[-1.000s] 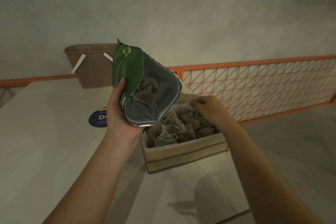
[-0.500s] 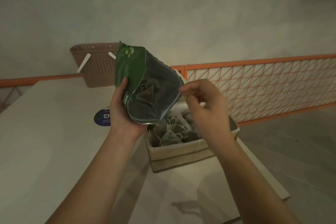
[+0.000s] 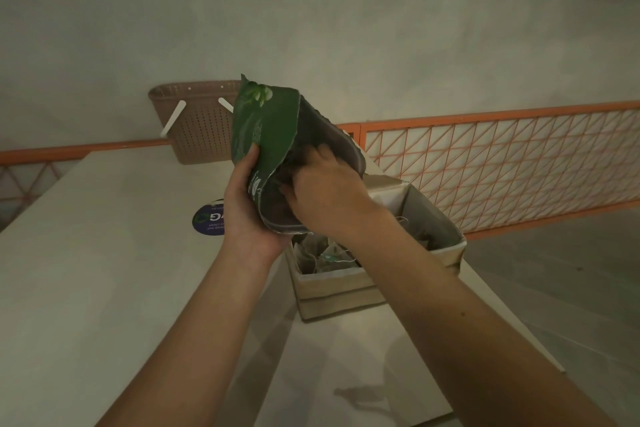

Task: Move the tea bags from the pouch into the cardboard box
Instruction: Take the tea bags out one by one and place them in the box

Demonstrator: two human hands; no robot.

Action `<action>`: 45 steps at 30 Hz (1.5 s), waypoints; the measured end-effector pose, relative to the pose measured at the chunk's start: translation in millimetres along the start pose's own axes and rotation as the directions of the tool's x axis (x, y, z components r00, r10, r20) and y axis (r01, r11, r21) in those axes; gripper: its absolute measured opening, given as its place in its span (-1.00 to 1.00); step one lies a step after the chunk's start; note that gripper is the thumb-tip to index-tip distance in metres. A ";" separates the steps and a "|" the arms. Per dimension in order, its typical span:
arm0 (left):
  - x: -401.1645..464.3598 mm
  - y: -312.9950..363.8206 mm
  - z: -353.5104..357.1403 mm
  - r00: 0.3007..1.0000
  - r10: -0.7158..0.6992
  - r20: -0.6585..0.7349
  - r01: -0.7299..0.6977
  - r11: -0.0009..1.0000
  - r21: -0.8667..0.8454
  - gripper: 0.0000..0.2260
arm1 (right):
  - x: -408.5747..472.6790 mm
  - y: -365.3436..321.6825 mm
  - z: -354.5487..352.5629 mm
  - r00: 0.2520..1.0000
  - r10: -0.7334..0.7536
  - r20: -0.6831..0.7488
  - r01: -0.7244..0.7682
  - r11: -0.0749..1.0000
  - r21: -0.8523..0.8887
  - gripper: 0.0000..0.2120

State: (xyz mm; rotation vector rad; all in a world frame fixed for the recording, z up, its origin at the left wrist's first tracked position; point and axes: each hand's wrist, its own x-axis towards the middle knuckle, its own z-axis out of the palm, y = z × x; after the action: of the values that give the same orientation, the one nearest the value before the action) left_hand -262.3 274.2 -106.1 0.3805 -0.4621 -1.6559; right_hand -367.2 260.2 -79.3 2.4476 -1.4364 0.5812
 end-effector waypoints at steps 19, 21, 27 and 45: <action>5.3 -5.8 7.0 0.996 -0.031 0.079 0.033 0.999 -0.019 -0.49 | -41.5 28.1 -36.4 0.980 0.110 -0.167 0.000 0.835 0.550 -0.76; 7.5 -6.4 7.3 0.994 -0.040 0.105 0.044 0.998 -0.036 -0.49 | -47.8 37.0 -45.0 0.954 0.216 -0.209 -0.035 0.770 0.638 -0.67; 12.1 -7.1 3.1 0.991 -0.019 0.133 0.028 0.998 -0.065 -0.57 | -62.9 76.5 -62.6 0.866 0.424 -0.264 -0.072 0.629 0.774 -0.83; 15.7 -12.6 2.8 0.996 -0.016 0.091 0.020 0.999 -0.044 -0.53 | -66.3 130.2 18.2 0.878 0.448 0.169 -0.475 0.767 0.432 -0.77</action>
State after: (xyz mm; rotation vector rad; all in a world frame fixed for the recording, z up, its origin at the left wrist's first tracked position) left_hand -276.5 260.2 -109.9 0.2779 -0.4896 -1.7031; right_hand -506.0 241.2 -124.5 2.4374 -2.1696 1.0776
